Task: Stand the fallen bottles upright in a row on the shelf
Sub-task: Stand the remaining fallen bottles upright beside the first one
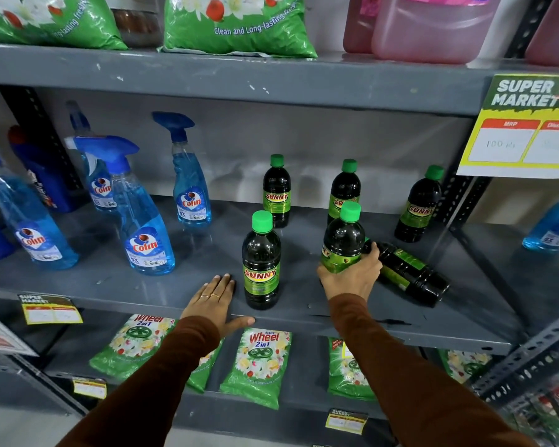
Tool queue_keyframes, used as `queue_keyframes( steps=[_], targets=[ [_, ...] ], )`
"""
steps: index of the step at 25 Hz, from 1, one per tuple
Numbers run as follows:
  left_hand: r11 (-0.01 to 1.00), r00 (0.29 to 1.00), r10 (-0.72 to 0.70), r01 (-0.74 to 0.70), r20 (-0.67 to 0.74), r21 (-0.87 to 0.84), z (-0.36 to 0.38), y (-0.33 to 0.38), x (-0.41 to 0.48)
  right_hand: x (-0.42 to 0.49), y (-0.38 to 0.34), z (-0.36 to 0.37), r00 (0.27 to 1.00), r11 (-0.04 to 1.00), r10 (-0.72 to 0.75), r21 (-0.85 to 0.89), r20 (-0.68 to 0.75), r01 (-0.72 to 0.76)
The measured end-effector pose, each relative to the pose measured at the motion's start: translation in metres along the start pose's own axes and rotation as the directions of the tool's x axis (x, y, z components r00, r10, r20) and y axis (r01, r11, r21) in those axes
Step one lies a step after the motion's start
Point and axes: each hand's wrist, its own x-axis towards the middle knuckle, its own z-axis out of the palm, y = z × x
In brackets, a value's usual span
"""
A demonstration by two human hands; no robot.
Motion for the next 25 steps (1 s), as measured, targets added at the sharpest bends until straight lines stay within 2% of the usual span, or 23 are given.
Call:
queue_keyframes(
  steps=[3,7,11,13,19,25],
  targets=[
    [1.000,1.000,-0.003,0.003,-0.009,0.003,0.000,0.001,0.000,-0.006,0.010,-0.003,0.997,0.993,-0.019,0.117,0.075,0.010],
    [0.999,1.000,-0.014,0.013,-0.020,-0.040,0.002,0.004,-0.004,-0.002,0.012,0.001,0.991,0.991,0.061,0.110,0.120,-0.075],
    [0.998,0.998,-0.037,0.034,-0.052,-0.058,0.007,0.006,-0.008,0.009,0.018,-0.022,0.946,0.987,0.102,0.087,0.309,-0.135],
    [0.997,0.997,-0.050,0.047,-0.062,-0.054,0.008,0.009,-0.010,0.010,0.024,-0.032,0.928,0.987,0.111,0.070,0.355,-0.145],
    [0.998,0.995,-0.049,0.046,-0.092,-0.037,0.012,0.014,-0.016,0.001,0.028,-0.063,0.895,0.984,0.090,0.099,0.436,-0.147],
    [0.999,0.997,-0.053,0.053,-0.049,-0.003,0.012,0.017,-0.016,-0.009,0.035,-0.071,0.903,0.992,0.070,0.065,0.425,-0.107]
  ],
)
